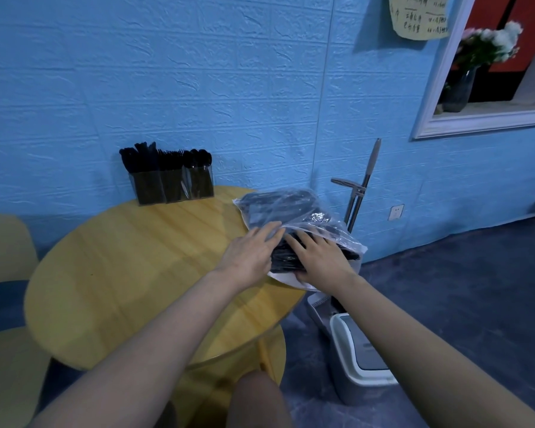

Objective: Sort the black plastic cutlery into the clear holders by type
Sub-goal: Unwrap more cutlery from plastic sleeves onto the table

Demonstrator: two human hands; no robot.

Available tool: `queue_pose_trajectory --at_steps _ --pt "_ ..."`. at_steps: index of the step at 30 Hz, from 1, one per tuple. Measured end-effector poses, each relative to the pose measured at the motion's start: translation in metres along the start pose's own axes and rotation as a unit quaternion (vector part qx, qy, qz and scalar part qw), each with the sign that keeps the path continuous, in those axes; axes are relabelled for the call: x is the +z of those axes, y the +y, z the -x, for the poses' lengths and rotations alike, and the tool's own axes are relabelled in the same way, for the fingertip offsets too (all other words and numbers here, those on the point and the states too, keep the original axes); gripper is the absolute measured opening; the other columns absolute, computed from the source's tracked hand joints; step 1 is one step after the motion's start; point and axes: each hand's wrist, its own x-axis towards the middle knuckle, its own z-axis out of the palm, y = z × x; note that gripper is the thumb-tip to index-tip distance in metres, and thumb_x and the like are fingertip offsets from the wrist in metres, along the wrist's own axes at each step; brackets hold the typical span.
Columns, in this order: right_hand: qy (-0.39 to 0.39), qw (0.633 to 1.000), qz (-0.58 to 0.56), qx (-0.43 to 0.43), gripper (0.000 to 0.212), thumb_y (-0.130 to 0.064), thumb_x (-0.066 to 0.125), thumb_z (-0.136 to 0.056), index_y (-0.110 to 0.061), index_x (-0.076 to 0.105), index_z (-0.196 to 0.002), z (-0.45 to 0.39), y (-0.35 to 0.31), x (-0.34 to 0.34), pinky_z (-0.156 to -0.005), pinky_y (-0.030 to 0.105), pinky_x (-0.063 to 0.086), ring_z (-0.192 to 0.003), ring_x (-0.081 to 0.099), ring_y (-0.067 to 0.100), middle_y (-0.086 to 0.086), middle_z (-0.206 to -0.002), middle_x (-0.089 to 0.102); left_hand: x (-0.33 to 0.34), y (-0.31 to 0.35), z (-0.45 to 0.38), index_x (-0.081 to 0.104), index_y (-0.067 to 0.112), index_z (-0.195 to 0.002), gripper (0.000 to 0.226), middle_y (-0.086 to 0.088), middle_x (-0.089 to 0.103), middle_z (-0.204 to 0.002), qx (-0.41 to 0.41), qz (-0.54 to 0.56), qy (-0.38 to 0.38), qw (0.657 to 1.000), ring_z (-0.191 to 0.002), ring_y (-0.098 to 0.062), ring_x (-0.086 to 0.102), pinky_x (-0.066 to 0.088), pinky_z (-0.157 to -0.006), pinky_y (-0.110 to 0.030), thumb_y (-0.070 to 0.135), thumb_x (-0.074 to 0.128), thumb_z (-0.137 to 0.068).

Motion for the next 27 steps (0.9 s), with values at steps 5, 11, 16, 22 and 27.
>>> queue_pose_trajectory --at_steps 5,11,16,22,27 --pt "-0.015 1.0 0.013 0.018 0.08 -0.031 0.067 -0.081 -0.008 0.026 -0.146 -0.014 -0.008 -0.001 -0.113 0.044 0.026 -0.137 0.032 0.034 0.015 -0.147 0.036 0.0 -0.001 -0.001 0.007 0.019 -0.152 0.072 0.005 0.004 -0.158 0.005 -0.004 0.008 1.0 -0.138 -0.019 0.024 0.041 -0.1 -0.033 0.01 0.048 -0.094" --pt "-0.031 0.998 0.05 0.029 0.077 -0.029 0.062 -0.087 -0.005 0.022 -0.148 -0.014 -0.013 0.0 -0.105 0.042 0.035 -0.128 0.044 0.033 0.016 -0.144 0.04 -0.001 -0.002 -0.001 0.003 0.021 -0.153 0.076 0.006 0.001 -0.159 -0.003 0.017 -0.003 1.0 -0.142 -0.018 0.019 0.036 -0.104 -0.033 0.016 0.052 -0.095" --pt "0.069 0.996 0.06 -0.019 0.04 -0.015 0.073 -0.067 -0.006 0.069 -0.105 -0.002 -0.011 0.009 -0.067 0.033 0.053 -0.076 0.065 0.026 0.007 -0.09 0.071 -0.001 -0.007 0.002 0.004 0.026 -0.152 0.073 0.006 0.002 -0.159 0.004 0.011 -0.012 1.0 -0.142 -0.018 0.021 0.037 -0.103 -0.033 0.017 0.049 -0.096" --pt "0.191 0.979 0.032 -0.057 0.033 -0.013 0.076 -0.069 -0.007 0.07 -0.1 0.021 -0.001 0.008 -0.069 0.032 0.053 -0.078 0.066 0.025 0.005 -0.093 0.071 0.002 -0.011 0.008 0.006 0.034 -0.151 0.07 0.003 0.007 -0.159 0.032 -0.008 -0.012 0.999 -0.142 -0.018 0.022 0.04 -0.101 -0.035 0.019 0.047 -0.097" --pt "0.094 0.993 -0.009 -0.076 0.054 -0.019 0.084 -0.063 -0.007 0.064 -0.112 0.018 0.004 0.002 -0.08 0.037 0.054 -0.097 0.065 0.029 0.011 -0.108 0.066 0.002 -0.009 0.009 0.005 0.033 -0.152 0.073 0.005 0.011 -0.158 0.012 0.044 -0.043 0.998 -0.14 -0.017 0.025 0.045 -0.087 -0.03 0.019 0.049 -0.095"
